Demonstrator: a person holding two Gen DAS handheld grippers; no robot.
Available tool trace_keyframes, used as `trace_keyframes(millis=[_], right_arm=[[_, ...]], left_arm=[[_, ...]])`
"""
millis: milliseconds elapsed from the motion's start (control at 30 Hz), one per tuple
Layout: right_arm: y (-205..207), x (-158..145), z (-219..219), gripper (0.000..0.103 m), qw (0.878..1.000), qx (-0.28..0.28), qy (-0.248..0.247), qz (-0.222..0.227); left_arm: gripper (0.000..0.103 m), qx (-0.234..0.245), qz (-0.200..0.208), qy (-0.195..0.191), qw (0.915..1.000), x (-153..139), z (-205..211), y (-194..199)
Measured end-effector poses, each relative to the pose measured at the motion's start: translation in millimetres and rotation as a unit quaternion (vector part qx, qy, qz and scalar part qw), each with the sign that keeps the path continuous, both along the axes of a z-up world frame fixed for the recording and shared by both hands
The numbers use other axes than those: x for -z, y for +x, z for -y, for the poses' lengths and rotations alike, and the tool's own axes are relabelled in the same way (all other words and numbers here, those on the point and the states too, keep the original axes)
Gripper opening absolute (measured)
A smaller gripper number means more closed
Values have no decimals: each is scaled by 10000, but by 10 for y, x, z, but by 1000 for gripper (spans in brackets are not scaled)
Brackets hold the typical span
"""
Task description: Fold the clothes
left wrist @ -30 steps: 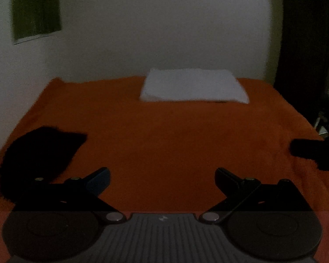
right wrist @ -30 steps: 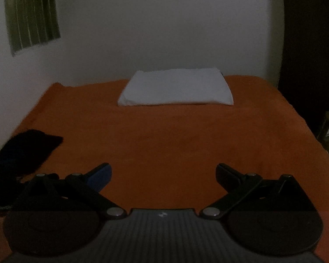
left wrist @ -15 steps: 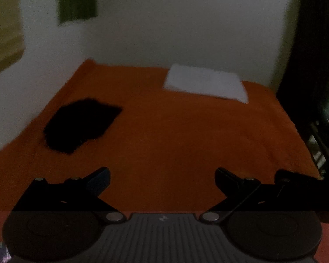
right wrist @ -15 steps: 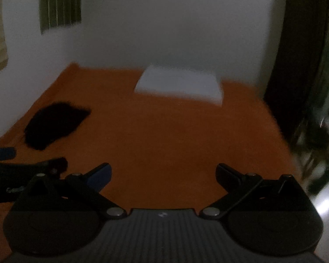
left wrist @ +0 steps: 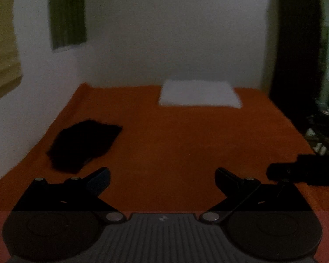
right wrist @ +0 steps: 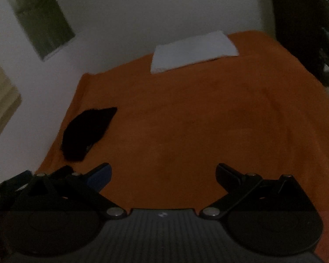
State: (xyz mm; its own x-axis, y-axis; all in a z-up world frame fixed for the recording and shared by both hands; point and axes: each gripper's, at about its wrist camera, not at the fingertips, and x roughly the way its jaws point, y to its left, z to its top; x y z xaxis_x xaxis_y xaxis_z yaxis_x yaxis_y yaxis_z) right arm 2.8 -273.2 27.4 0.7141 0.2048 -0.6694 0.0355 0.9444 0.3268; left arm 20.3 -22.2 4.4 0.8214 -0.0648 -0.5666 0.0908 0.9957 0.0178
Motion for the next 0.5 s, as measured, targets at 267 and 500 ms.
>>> trace_keyframes(millis=[267, 500], right_arm=[[78, -98, 454, 103, 9969, 462, 607, 174], [7, -238, 480, 103, 9929, 792, -595, 653]], left_arm=[[103, -65, -151, -434, 9989, 46, -76, 177], [103, -79, -82, -116, 9999, -35, 53, 138]])
